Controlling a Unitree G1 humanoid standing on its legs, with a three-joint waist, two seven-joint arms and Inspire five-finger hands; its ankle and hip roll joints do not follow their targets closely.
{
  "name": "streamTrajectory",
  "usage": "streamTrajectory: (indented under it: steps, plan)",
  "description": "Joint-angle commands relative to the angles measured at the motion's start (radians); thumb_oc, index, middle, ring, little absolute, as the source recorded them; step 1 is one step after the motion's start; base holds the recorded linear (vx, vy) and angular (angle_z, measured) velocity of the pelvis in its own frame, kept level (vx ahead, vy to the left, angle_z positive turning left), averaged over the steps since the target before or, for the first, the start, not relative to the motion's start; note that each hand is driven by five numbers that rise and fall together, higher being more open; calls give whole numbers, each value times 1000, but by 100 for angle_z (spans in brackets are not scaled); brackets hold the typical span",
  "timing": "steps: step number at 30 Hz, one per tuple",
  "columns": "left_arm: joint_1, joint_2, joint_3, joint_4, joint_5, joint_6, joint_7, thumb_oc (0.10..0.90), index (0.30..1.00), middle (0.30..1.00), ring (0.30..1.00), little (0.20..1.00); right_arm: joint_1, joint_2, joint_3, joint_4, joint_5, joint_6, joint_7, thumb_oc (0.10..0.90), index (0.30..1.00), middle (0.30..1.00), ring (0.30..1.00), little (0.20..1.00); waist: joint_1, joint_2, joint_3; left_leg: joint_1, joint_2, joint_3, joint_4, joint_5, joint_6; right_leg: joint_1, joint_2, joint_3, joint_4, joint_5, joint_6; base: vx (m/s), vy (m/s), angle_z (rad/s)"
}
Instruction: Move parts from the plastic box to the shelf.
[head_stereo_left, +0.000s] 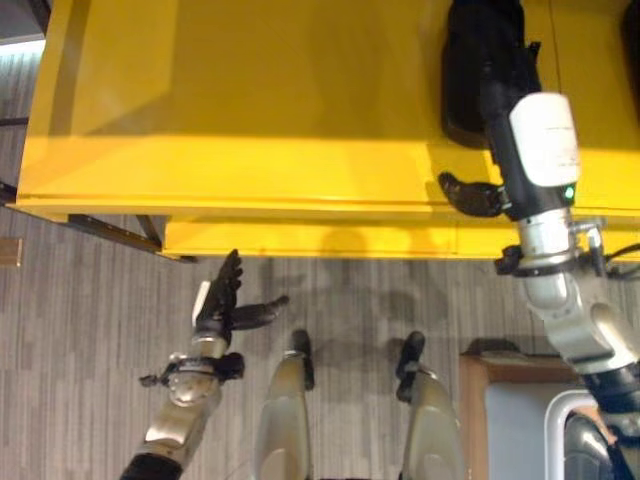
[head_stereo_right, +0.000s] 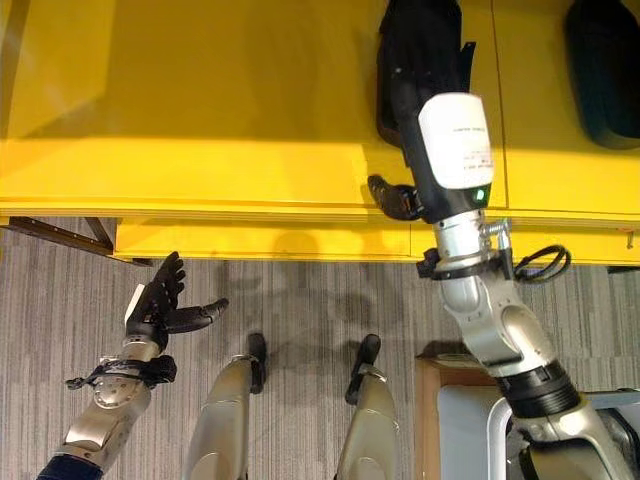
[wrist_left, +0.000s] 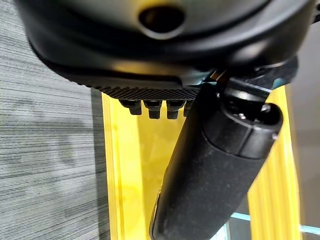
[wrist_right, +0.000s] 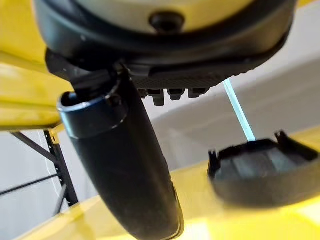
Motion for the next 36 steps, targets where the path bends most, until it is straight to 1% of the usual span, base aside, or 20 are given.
streamTrajectory:
  steps: [1, 4, 7, 8, 9, 10, 13, 14, 16, 17, 18, 21, 23, 26, 27, 29, 31, 32, 34, 36]
  plan:
    - [59, 28, 61, -154, 50, -82, 21, 900, 1000, 1000, 1000, 1000, -23, -3, -111, -141, 55, -76, -56, 900, 1000, 1000, 1000, 1000, -6, -20, -103, 56, 26, -137, -168, 123, -59, 59, -1, 20, 138, -116, 24, 0, 0, 0]
    - [75, 45, 74, -196, 52, -90, 21, 900, 1000, 1000, 1000, 1000, 13, 17, -113, -154, 79, -91, -51, 900, 1000, 1000, 1000, 1000, -7, -22, -107, 66, 27, -135, -178, 126, -59, 67, 0, 16, 130, -113, 25, 0, 0, 0]
    - [109, 92, 95, -267, 46, -112, -6, 900, 1000, 1000, 1000, 1000, 61, 35, -125, -182, 136, -121, -38, 900, 1000, 1000, 1000, 1000, -10, -22, -116, 82, 30, -134, -195, 133, -60, 83, 1, 13, 116, -107, 29, 0, 0, 0]
    - [111, 93, 96, -269, 45, -111, -6, 900, 1000, 1000, 1000, 1000, 64, 36, -126, -184, 137, -122, -37, 900, 1000, 1000, 1000, 1000, -10, -23, -117, 83, 30, -134, -196, 133, -61, 85, 2, 12, 114, -106, 29, 0, 0, 0]
    - [121, 107, 102, -287, 36, -119, -15, 900, 1000, 1000, 1000, 1000, 77, 41, -134, -192, 151, -132, -38, 900, 1000, 1000, 1000, 1000, -11, -23, -120, 89, 32, -134, -201, 135, -61, 89, 2, 12, 109, -105, 30, 0, 0, 0]
    - [144, 144, 108, -327, 11, -134, -47, 900, 1000, 1000, 1000, 1000, 104, 48, -146, -200, 190, -150, -29, 900, 1000, 1000, 1000, 1000, -14, -21, -128, 98, 32, -136, -211, 139, -61, 100, 2, 11, 100, -101, 33, 0, 0, 0]
    - [161, 172, 124, -351, -11, -148, -58, 900, 1000, 1000, 1000, 1000, 128, 50, -158, -211, 200, -162, -29, 900, 1000, 1000, 1000, 1000, -14, -20, -131, 107, 34, -136, -217, 141, -62, 110, 2, 8, 95, -99, 34, 0, 0, 0]
    - [182, 203, 138, -392, -74, -159, -100, 900, 1000, 1000, 1000, 1000, 149, 58, -180, -217, 225, -172, -28, 900, 1000, 1000, 1000, 1000, -15, -18, -140, 120, 32, -135, -229, 146, -64, 125, 4, 2, 84, -96, 37, 0, 0, 0]
    - [189, 223, 141, -409, -121, -172, -125, 900, 1000, 1000, 1000, 1000, 165, 64, -186, -222, 237, -182, -28, 900, 1000, 1000, 1000, 1000, -18, -17, -145, 132, 33, -135, -241, 149, -65, 135, 3, -2, 75, -95, 40, 0, 0, 0]
    - [201, 255, 158, -440, -159, -184, -154, 900, 1000, 1000, 1000, 1000, 184, 74, -199, -227, 264, -198, -25, 900, 1000, 1000, 1000, 1000, -20, -17, -152, 143, 35, -136, -250, 153, -67, 146, 6, -2, 67, -93, 41, 0, 0, 0]
    - [205, 257, 161, -442, -162, -183, -156, 900, 1000, 1000, 1000, 1000, 187, 76, -200, -229, 266, -198, -23, 900, 1000, 1000, 1000, 1000, -19, -18, -152, 146, 36, -136, -252, 154, -67, 149, 6, -2, 65, -92, 41, 0, 0, 0]
    - [220, 309, 201, -486, -218, -200, -200, 900, 1000, 1000, 1000, 1000, 221, 91, -213, -244, 302, -223, -6, 900, 1000, 1000, 1000, 1000, -23, -19, -164, 166, 41, -135, -269, 158, -70, 166, 8, -4, 49, -89, 45, 0, 0, 0]
    - [225, 324, 225, -507, -273, -205, -225, 900, 1000, 1000, 1000, 1000, 248, 108, -216, -253, 337, -237, 11, 900, 1000, 1000, 1000, 1000, -27, -18, -173, 182, 42, -132, -283, 164, -71, 181, 7, -5, 37, -86, 48, 17, 5, 0]
    - [214, 310, 244, -530, -365, -206, -263, 900, 1000, 1000, 1000, 1000, 281, 122, -217, -262, 353, -246, 34, 900, 1000, 1000, 1000, 1000, -31, -18, -189, 202, 43, -130, -305, 170, -72, 198, 5, -5, 20, -84, 50, 0, 0, 0]
    - [201, 290, 260, -538, -398, -212, -270, 900, 1000, 1000, 1000, 1000, 297, 129, -209, -260, 371, -249, 54, 900, 1000, 1000, 1000, 1000, -35, -19, -200, 216, 43, -126, -320, 175, -74, 209, 6, -5, 5, -79, 53, 0, 0, 0]
    - [193, 277, 265, -545, -417, -211, -275, 900, 1000, 1000, 1000, 1000, 306, 131, -207, -262, 380, -249, 65, 900, 1000, 1000, 1000, 1000, -38, -20, -206, 224, 46, -123, -327, 176, -75, 214, 6, -5, -2, -76, 53, 0, 0, 0]
    - [174, 242, 275, -542, -403, -216, -255, 900, 1000, 1000, 1000, 1000, 318, 139, -199, -258, 422, -250, 86, 900, 1000, 1000, 1000, 1000, -43, -23, -217, 239, 49, -115, -341, 179, -77, 221, 9, -1, -18, -71, 55, 13, 10, -5]
    - [136, 201, 275, -521, -350, -226, -220, 900, 1000, 1000, 1000, 1000, 324, 152, -180, -250, 479, -253, 114, 900, 1000, 1000, 1000, 1000, -49, -27, -228, 255, 55, -104, -350, 179, -77, 226, 11, 12, -30, -66, 56, 17, 18, -12]
    - [119, 184, 264, -509, -339, -227, -208, 900, 1000, 1000, 1000, 1000, 325, 159, -173, -248, 509, -257, 125, 900, 1000, 1000, 1000, 1000, -51, -28, -229, 261, 57, -96, -351, 178, -77, 229, 12, 17, -34, -65, 56, 11, 9, -14]
    - [75, 151, 251, -487, -252, -225, -151, 900, 1000, 1000, 1000, 1000, 322, 170, -144, -234, 569, -259, 148, 900, 1000, 1000, 1000, 1000, -57, -31, -234, 272, 60, -88, -355, 177, -78, 231, 15, 27, -41, -61, 56, 11, 3, -13]
